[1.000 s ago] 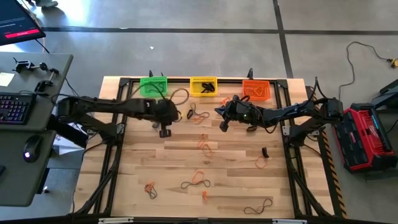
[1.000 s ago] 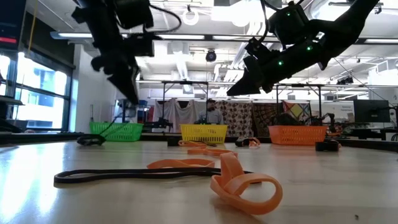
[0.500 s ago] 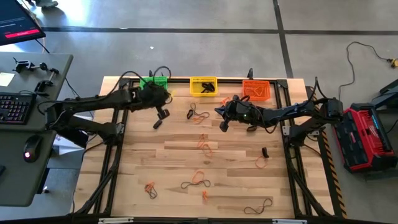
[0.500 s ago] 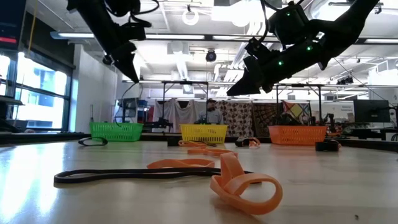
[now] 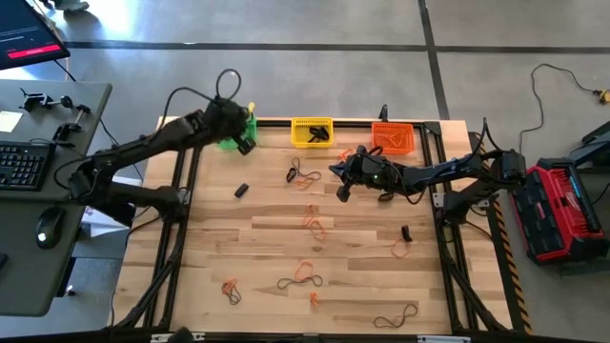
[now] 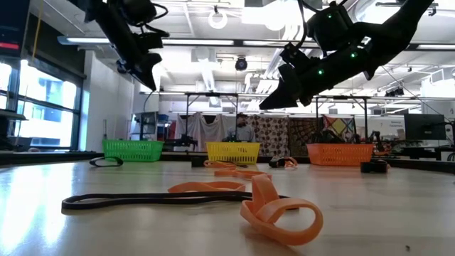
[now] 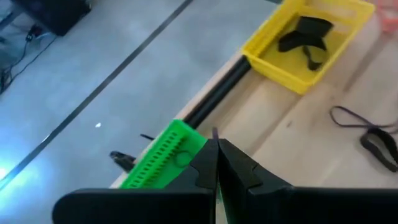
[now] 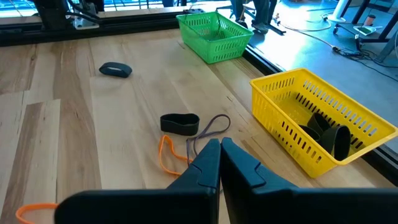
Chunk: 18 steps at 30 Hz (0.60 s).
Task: Sort rubber bands into baskets
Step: Put the purple rubber band into the green bin
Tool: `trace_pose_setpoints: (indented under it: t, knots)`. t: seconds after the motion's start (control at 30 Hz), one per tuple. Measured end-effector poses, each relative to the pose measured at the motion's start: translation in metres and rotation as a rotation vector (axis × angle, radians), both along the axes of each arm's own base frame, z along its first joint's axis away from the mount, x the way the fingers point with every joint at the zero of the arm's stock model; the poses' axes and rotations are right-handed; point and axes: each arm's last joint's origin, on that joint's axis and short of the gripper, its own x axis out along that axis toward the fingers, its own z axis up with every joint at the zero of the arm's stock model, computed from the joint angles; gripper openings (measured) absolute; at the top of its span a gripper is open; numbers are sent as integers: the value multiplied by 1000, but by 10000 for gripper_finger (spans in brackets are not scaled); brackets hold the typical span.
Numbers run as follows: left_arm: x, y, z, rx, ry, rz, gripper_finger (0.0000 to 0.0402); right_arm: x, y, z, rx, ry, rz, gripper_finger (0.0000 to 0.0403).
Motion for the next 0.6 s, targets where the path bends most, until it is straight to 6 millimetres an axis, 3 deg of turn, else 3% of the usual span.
trace_pose_setpoints:
  t: [0.17,0.3,0.6]
  knots:
    - [-2,24,16,-13,24,39,0,0,0,0,-1,-4,0,0]
    - [1,43,16,-78,77,57,0,0,0,0,-1,-5,0,0]
    - [3,74,-14,-202,198,116,0,0,0,1,-18,-2,6,0]
